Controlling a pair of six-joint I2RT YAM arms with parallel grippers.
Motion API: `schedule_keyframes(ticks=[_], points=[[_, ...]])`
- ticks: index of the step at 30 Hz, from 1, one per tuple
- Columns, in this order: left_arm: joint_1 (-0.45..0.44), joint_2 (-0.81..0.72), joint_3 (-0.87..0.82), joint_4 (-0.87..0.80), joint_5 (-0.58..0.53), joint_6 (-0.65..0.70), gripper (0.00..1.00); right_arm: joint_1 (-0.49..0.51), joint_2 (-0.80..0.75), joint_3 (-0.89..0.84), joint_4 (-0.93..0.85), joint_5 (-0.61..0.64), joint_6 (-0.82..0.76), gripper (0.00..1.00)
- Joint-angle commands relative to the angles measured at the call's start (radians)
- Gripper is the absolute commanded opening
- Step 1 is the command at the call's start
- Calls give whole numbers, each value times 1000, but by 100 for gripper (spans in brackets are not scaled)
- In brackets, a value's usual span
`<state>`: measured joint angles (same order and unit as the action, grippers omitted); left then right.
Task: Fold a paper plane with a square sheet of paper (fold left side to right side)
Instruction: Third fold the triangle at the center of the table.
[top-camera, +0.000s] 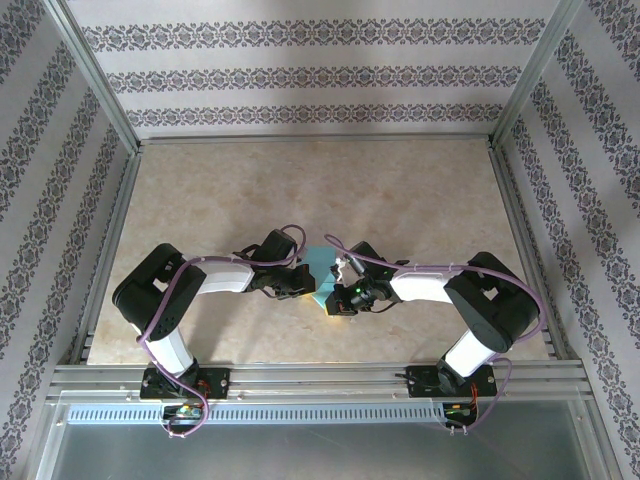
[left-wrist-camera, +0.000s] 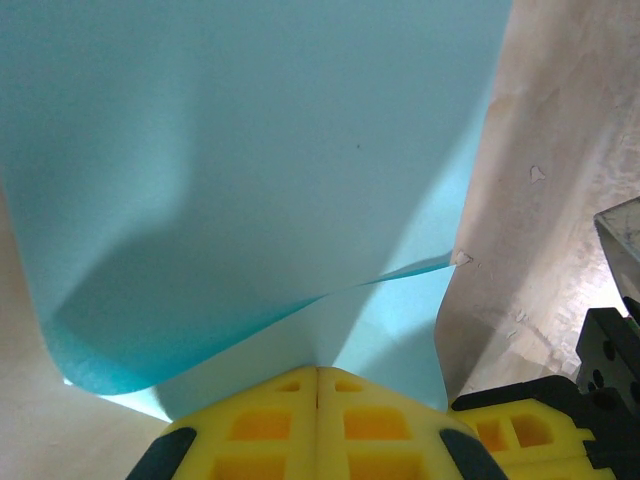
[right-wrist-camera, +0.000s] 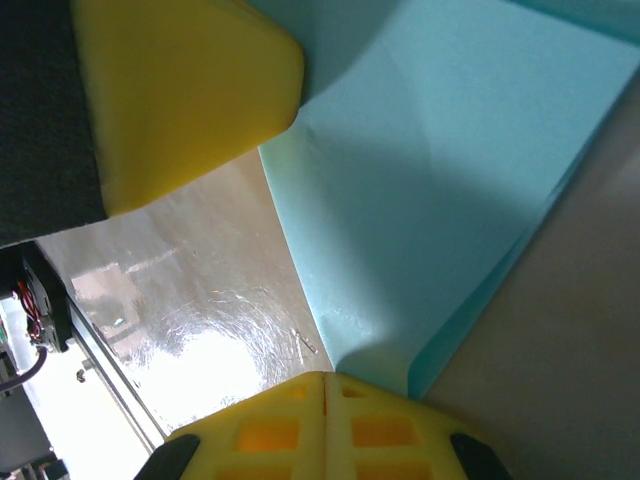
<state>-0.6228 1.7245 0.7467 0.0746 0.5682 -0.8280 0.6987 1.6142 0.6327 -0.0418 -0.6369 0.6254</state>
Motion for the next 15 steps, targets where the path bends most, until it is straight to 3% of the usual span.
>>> schedule_keyframes(ticks=[1,15], points=[[-9,43,-4,-94,-70,3,0,14,22,12,-26,21,-18,0],[-9,56,6,-127,-96,-6,0,24,-15,-60,-59,-2,-16,0]])
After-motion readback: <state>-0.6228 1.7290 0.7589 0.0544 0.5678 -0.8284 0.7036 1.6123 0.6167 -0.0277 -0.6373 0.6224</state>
